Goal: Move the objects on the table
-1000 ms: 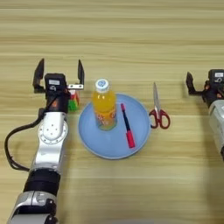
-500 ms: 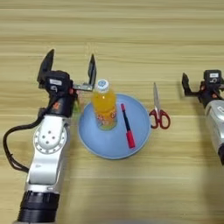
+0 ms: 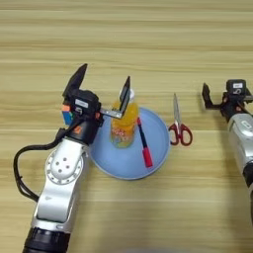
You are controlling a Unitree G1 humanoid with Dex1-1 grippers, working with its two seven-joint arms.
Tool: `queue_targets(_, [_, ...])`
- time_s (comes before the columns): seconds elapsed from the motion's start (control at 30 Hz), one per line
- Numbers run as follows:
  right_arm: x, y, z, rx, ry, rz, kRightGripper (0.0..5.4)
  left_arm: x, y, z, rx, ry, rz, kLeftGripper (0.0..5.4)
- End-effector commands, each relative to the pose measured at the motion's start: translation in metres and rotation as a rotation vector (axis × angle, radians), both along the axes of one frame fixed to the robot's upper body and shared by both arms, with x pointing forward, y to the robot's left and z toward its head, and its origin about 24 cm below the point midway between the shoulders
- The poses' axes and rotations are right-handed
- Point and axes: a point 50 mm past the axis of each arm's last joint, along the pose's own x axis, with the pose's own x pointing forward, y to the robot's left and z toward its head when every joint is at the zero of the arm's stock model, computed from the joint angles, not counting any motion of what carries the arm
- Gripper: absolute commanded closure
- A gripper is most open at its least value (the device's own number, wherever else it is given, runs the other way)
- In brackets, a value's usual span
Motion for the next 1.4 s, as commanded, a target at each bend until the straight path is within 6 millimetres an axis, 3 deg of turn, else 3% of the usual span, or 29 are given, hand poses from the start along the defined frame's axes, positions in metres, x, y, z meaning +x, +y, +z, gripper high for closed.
queue_targets(0.03, [0.005,0.003,0.007,0.0,-0.023,0.009,0.04,0.002,0.004,0.0,-0.006,0.009,0.025,0.0])
queue_targets(0.27, [0.005,0.004,0.006,-0.003,-0.018,0.013,0.04,0.003,0.006,0.002,-0.004,0.0,0.03,0.0])
queue_targets(0.5, [0.006,0.005,0.006,-0.002,-0.018,0.013,0.04,0.003,-0.007,-0.019,0.007,0.095,-0.049,0.0])
queue_targets(0.8, [0.006,0.007,0.007,-0.002,-0.02,0.016,0.04,0.0,-0.022,-0.025,0.012,0.108,-0.127,0.0])
queue_targets(1.4, [0.006,0.009,0.007,-0.002,-0.024,0.016,0.04,0.003,-0.02,-0.053,0.032,0.214,-0.116,0.0])
